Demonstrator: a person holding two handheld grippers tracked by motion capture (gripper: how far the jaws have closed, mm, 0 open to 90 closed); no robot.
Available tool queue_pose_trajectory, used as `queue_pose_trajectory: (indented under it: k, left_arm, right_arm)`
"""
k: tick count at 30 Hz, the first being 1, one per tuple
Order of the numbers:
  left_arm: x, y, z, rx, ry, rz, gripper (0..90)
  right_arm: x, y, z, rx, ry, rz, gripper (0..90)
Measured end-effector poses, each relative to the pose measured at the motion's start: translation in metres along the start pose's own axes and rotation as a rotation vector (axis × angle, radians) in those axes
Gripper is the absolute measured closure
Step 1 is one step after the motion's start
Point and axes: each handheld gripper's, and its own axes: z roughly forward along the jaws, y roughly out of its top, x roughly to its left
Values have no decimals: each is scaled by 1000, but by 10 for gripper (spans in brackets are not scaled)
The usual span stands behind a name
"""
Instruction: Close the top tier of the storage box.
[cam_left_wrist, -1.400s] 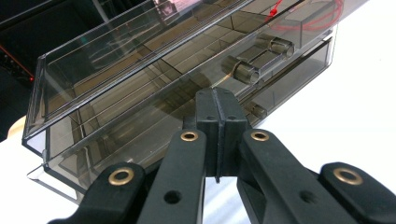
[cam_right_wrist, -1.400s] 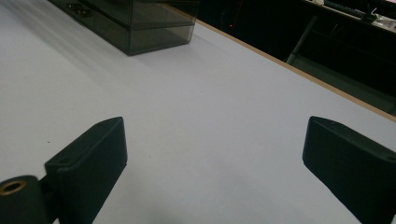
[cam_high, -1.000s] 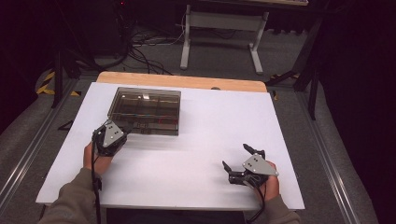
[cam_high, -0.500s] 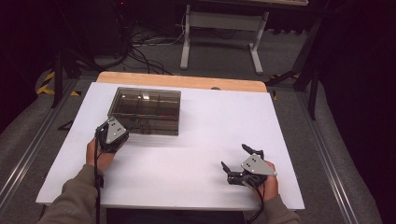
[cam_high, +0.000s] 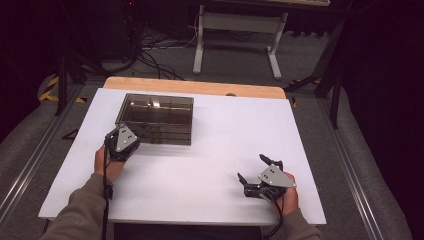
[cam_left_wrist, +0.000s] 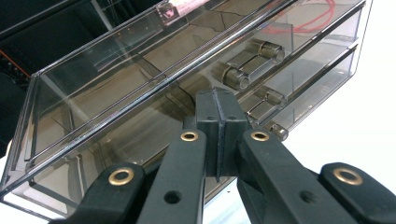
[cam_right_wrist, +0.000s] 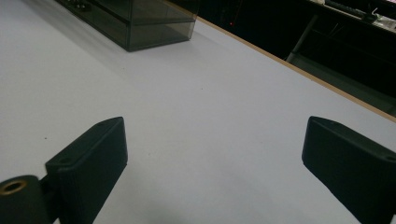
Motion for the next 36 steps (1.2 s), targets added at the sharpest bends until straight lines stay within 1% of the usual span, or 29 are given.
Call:
queue_pose_trajectory:
  k: [5, 8, 9, 10, 12, 14, 15, 16, 17, 20, 21, 23, 24, 26, 28, 29, 30, 31, 32, 33, 35, 36]
  left_arm:
    - [0, 0, 0, -1, -2, 2, 895]
    - [0, 1, 0, 6, 6, 12, 895]
    - [0, 1, 0, 7, 7, 12, 895]
    - [0, 1, -1, 7, 8, 3, 895]
    - [0, 1, -2, 5, 11, 5, 895]
    - [-1, 2, -4, -4, 13, 0, 896]
    - [-1, 3, -5, -7, 12, 5, 895]
    - [-1, 3, -6, -9, 21, 12, 895]
    - [-2, 4, -7, -10, 16, 12, 895]
    - [-2, 5, -9, -19, 23, 19, 895]
    - [-3, 6, -10, -27, 20, 9, 895]
    - [-3, 6, -11, -31, 27, 16, 894]
    - [-4, 6, -12, -37, 21, 8, 894]
    - [-3, 7, -14, -38, 34, 18, 894]
    - [-3, 6, -15, -42, 25, 6, 893]
    - [-4, 6, -15, -42, 24, 8, 861]
    - [-3, 7, -16, -41, 32, 13, 859]
    - [-4, 7, -16, -41, 22, 6, 851]
    - [-4, 7, -17, -41, 26, 18, 829]
    - [-5, 8, -18, -44, 25, 22, 808]
    - [-6, 9, -20, -52, 20, 23, 784]
    - [-6, 9, -20, -59, 15, 21, 758]
  right_arm:
    - [0, 0, 0, 1, 2, -2, 75]
    - [1, 0, 1, 5, 4, -2, 76]
    - [1, 0, 1, 6, 4, -6, 76]
    - [1, 0, 1, 6, 5, -7, 76]
    - [2, 0, 1, 7, 7, -10, 76]
    - [1, 0, 1, 7, 7, -10, 76]
    - [1, 0, 1, 7, 7, -9, 75]
    - [1, 0, 1, 6, 6, -10, 76]
    - [1, 0, 1, 5, 5, -9, 76]
    - [2, 0, 1, 4, 6, -10, 76]
    - [2, 0, 1, 4, 5, -10, 76]
    - [2, 0, 0, 2, 6, -10, 76]
    - [1, 0, 0, 1, 5, -10, 76]
    - [1, 0, 0, 1, 6, -8, 76]
    - [1, 0, 0, 1, 6, -10, 76]
    - [1, 0, 0, 0, 5, -11, 76]
    - [2, 0, 0, 0, 6, -10, 76]
    - [2, 0, 0, 1, 6, -11, 76]
    - [2, 0, 0, 3, 6, -12, 76]
    - [2, 1, 0, 4, 7, -12, 76]
    - [2, 1, 0, 5, 8, -14, 75]
    - [2, 1, 0, 5, 7, -16, 76]
